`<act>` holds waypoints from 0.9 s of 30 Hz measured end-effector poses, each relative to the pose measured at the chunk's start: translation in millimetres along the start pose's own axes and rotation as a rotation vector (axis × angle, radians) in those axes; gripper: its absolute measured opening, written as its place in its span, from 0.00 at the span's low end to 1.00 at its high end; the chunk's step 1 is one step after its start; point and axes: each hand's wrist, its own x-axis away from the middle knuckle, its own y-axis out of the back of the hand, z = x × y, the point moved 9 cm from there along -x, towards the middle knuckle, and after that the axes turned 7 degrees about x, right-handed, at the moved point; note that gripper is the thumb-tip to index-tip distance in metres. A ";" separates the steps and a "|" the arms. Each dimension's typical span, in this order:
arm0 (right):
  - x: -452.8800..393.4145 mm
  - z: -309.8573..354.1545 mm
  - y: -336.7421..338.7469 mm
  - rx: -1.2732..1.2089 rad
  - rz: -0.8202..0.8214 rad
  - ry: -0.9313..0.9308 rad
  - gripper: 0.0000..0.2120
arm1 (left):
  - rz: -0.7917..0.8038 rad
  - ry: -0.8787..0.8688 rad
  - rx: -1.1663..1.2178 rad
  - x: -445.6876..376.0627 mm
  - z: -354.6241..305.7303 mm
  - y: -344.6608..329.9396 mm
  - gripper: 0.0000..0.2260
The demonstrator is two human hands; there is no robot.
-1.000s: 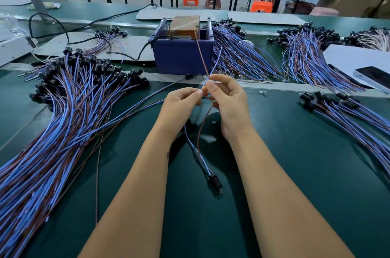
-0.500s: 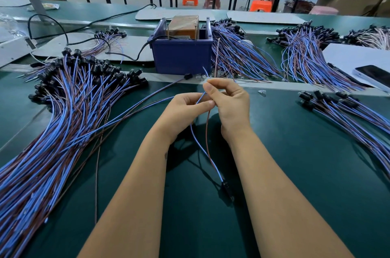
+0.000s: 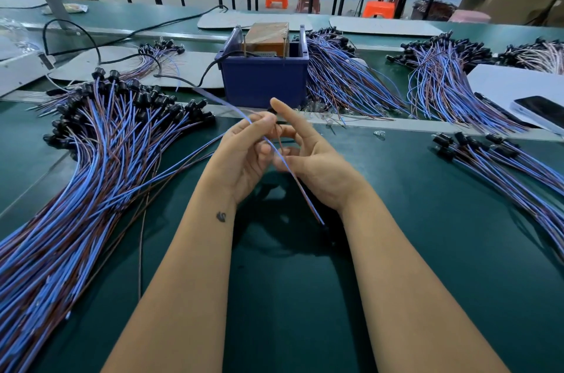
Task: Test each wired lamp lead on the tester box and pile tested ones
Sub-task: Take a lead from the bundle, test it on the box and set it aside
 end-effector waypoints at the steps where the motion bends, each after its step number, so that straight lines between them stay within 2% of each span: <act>1: 0.7 -0.7 -3.2 0.002 0.042 -0.008 0.36 | -0.017 -0.012 0.020 -0.4 -2.1 2.9 0.02; 3: 1.6 -1.8 -8.3 -0.022 0.097 -0.019 0.35 | -0.045 -0.035 0.034 -0.5 -5.2 5.6 0.03; 5: 0.7 0.0 -8.8 -0.120 0.075 -0.012 0.26 | -0.056 -0.056 0.051 0.2 -6.4 4.4 0.04; 7: -1.2 1.1 0.8 -0.251 -0.037 -0.003 0.17 | -0.089 -0.071 0.092 0.9 -6.9 5.4 0.04; 10: 0.6 0.6 26.8 -0.392 -0.255 0.013 0.15 | -0.102 -0.112 0.041 0.5 -9.0 7.1 0.07; 12: 5.5 -0.7 42.6 -0.390 -0.365 0.016 0.16 | -0.103 -0.154 -0.178 0.2 -9.5 7.5 0.11; 14: 9.3 -1.2 53.4 -0.352 -0.444 0.014 0.17 | -0.111 -0.198 -0.518 0.3 -6.7 6.9 0.15; 16: 10.9 -2.0 60.2 -0.300 -0.523 -0.004 0.18 | -0.060 -0.193 -0.796 0.0 5.5 -1.4 0.15; 19: 13.5 -6.4 66.6 -0.246 -0.657 -0.057 0.17 | 0.056 -0.201 -1.051 3.4 28.5 -27.4 0.12; 23: 24.5 -7.7 74.5 -0.071 -0.719 -0.149 0.15 | 0.238 -0.296 -1.260 15.2 45.5 -70.0 0.03; 27: 45.1 2.2 100.7 0.097 -0.747 -0.241 0.13 | 0.382 -0.371 -1.287 27.7 55.3 -102.7 0.08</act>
